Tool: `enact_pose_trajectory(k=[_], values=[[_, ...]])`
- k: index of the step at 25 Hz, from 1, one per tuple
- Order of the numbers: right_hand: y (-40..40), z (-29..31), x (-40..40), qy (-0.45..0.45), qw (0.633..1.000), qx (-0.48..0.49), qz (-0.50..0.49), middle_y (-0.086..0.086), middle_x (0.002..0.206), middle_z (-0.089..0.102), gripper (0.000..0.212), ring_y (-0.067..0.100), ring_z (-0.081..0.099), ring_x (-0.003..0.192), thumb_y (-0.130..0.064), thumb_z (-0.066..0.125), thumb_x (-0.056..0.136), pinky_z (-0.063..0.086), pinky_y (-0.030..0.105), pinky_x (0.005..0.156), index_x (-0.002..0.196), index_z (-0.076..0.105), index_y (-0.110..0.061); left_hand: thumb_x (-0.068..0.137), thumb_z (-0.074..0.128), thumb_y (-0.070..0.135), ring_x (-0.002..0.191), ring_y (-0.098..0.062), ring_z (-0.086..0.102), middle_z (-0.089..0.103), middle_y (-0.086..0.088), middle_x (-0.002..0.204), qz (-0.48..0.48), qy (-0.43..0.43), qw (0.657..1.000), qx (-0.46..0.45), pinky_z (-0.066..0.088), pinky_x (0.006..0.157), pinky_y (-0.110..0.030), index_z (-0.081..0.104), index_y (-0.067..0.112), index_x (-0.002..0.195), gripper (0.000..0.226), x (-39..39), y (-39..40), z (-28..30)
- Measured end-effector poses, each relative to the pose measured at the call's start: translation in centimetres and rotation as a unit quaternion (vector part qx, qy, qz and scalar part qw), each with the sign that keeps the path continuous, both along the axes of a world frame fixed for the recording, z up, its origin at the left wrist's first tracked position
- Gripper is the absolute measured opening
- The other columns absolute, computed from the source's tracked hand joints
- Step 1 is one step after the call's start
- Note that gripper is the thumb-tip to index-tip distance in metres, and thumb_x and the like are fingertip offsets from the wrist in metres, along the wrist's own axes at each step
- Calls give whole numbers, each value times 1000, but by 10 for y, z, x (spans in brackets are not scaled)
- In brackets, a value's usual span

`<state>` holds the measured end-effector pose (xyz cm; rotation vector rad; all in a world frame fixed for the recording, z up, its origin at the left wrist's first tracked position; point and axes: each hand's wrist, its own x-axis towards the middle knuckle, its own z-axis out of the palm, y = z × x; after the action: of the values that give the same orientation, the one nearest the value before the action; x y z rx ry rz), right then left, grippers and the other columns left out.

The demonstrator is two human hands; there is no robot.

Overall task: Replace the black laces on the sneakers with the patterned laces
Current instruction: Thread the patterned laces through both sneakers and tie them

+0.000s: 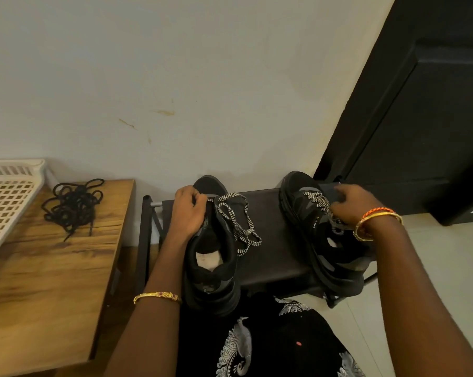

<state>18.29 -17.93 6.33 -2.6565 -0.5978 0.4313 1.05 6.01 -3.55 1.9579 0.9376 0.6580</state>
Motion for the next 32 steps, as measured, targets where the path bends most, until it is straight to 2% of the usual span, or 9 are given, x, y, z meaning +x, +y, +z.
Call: enact_pose_trajectory(k=[4,6,9,12,14,18,21,26,32], values=[[82,-1,-67,-44,967,228,106,9,110,69,26,20,63,102,-7,55,88,43,17,90,110,69,-8,98,39,16,74,-15,45,48,-9,88,18,-25,998,-56,34,61,-26,41,19,80,18,-2,4,2],[128,-19,-89,1,952,241,191,7,104,70,22,18,64,98,-8,56,87,42,13,86,104,71,-9,98,40,16,71,-16,46,49,-8,81,-4,-35,996,-80,36,60,-28,45,14,86,13,-3,5,2],[173,-48,-90,17,955,144,257,11,110,67,25,27,61,104,-7,56,87,48,34,94,109,70,-10,97,44,10,69,-20,46,50,-10,76,-16,-93,982,-162,39,60,-31,50,12,86,13,-3,6,5],[179,-66,-74,29,957,183,222,10,104,70,19,21,63,99,-8,62,87,45,19,84,103,73,-8,95,49,7,81,-22,54,57,-14,98,-24,-103,969,-222,46,71,-33,50,13,102,9,-4,7,10],[174,-70,-65,66,947,251,191,7,102,71,18,11,61,92,-11,68,85,43,8,77,102,74,-8,92,52,2,104,-21,57,48,-10,131,-77,-85,956,-271,49,85,-33,31,19,133,49,-7,7,9],[171,-68,-53,139,910,333,206,0,86,72,9,13,67,90,-10,73,80,52,34,92,87,76,-16,87,58,17,148,-27,5,-14,3,160,-128,40,963,-233,20,117,-44,-31,41,141,107,-7,14,-8],[170,-60,-54,152,891,353,242,-1,85,72,12,15,68,89,-8,72,80,54,31,88,85,75,-18,69,66,48,148,-29,0,-15,-2,160,-120,68,965,-223,13,117,-55,-41,46,130,123,-5,16,-8],[170,-45,-64,185,863,395,255,3,82,72,9,16,69,82,1,70,80,54,29,80,85,73,-6,94,56,22,146,-24,-15,-13,-4,160,-92,111,982,-125,-13,114,-51,-34,24,142,102,4,0,-6],[159,12,-71,391,611,668,167,-1,74,69,15,10,64,64,-8,62,74,52,20,58,74,75,-14,87,61,11,146,-21,-15,-8,-8,160,-61,158,982,-79,-14,113,-50,-25,20,147,105,17,-11,-5]])
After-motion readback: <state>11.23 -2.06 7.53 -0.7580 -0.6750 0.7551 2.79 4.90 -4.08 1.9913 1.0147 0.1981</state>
